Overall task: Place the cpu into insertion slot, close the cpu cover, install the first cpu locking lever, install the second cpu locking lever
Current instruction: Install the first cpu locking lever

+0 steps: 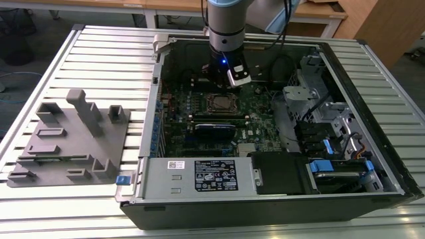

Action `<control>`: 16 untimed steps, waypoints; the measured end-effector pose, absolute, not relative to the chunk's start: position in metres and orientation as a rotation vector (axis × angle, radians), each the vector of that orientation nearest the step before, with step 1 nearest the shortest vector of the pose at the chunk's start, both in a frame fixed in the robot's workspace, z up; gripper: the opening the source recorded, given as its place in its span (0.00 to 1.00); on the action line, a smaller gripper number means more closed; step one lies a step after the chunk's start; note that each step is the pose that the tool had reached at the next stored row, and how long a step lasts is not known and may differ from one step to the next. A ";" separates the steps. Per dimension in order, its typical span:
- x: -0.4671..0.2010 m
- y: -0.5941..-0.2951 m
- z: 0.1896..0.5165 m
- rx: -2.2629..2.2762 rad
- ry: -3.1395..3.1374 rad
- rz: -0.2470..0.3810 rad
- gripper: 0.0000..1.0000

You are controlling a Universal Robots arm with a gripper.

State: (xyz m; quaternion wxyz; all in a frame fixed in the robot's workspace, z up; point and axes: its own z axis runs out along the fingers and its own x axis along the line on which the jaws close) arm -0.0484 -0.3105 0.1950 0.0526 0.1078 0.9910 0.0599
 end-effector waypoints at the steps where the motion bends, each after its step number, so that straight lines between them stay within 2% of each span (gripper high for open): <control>1: -0.048 -0.310 0.195 0.328 3.013 0.181 0.11; 16: -0.048 -0.310 0.204 0.338 3.011 0.180 0.11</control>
